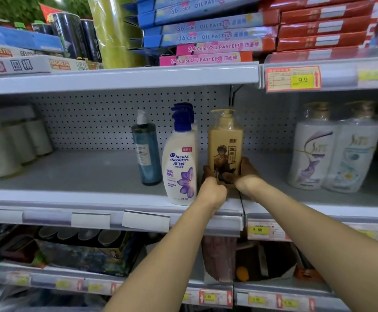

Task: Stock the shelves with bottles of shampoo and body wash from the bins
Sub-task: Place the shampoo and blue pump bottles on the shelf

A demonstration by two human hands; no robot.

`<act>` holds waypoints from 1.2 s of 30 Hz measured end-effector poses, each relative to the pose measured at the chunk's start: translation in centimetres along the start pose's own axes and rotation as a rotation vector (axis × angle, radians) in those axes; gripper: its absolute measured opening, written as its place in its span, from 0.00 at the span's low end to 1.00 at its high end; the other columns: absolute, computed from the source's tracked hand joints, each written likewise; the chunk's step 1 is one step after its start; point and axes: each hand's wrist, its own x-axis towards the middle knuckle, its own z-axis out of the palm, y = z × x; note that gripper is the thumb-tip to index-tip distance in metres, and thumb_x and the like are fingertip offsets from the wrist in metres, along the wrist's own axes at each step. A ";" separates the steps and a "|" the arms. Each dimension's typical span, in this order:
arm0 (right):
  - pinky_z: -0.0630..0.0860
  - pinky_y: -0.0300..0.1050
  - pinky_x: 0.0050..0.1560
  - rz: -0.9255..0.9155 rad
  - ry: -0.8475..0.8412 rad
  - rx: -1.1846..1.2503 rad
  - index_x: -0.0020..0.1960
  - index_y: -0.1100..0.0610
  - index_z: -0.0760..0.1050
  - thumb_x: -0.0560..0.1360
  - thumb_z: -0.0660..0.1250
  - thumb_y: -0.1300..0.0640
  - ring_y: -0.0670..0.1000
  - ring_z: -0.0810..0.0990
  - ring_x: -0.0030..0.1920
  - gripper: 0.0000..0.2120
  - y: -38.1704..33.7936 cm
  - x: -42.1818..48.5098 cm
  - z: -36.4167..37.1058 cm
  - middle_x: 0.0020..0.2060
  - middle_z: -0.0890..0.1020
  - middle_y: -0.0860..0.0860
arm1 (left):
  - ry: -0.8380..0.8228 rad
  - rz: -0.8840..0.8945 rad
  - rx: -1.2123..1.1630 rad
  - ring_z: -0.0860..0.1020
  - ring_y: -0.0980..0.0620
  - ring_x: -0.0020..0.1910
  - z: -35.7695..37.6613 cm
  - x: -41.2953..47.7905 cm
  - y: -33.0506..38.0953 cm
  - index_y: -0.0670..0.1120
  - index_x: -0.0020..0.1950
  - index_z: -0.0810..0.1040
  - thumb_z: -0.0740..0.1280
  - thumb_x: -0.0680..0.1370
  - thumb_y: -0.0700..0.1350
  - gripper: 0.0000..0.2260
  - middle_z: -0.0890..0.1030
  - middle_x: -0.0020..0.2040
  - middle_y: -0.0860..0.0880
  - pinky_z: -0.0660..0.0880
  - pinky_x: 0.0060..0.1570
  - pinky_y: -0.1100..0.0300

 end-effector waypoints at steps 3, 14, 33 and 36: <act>0.73 0.50 0.60 0.042 0.005 -0.069 0.68 0.56 0.65 0.75 0.69 0.61 0.57 0.76 0.63 0.23 -0.1 -1.0 0.0 0.62 0.77 0.54 | 0.013 0.015 0.007 0.76 0.41 0.64 0.1 0.0 -0.2 0.40 0.73 0.66 0.62 0.79 0.37 0.22 0.76 0.66 0.40 0.73 0.67 0.47; 0.73 0.43 0.57 -0.143 0.230 0.083 0.63 0.59 0.74 0.79 0.63 0.65 0.55 0.78 0.60 0.14 0.2 -5.9 -0.6 0.58 0.80 0.55 | 0.040 0.199 -0.333 0.79 0.51 0.59 -2.5 -6.1 -0.7 0.45 0.68 0.74 0.64 0.81 0.35 0.16 0.80 0.60 0.49 0.76 0.60 0.58; 0.72 0.37 0.28 -0.198 -0.109 0.352 0.50 0.55 0.77 0.80 0.59 0.67 0.48 0.76 0.29 0.10 -2.8 -17.0 17.9 0.35 0.80 0.56 | 0.213 -0.131 -0.709 0.82 0.49 0.43 -18.8 -12.1 -16.5 0.45 0.60 0.78 0.62 0.82 0.38 0.09 0.84 0.48 0.46 0.79 0.48 0.55; 0.73 0.41 0.26 -0.103 -0.247 0.315 0.52 0.56 0.76 0.80 0.60 0.67 0.49 0.77 0.29 0.09 -2.5 -18.3 23.7 0.36 0.80 0.57 | 0.270 -0.224 -0.693 0.82 0.49 0.43 -23.1 -12.8 -21.1 0.45 0.58 0.78 0.62 0.83 0.39 0.07 0.84 0.48 0.45 0.80 0.48 0.55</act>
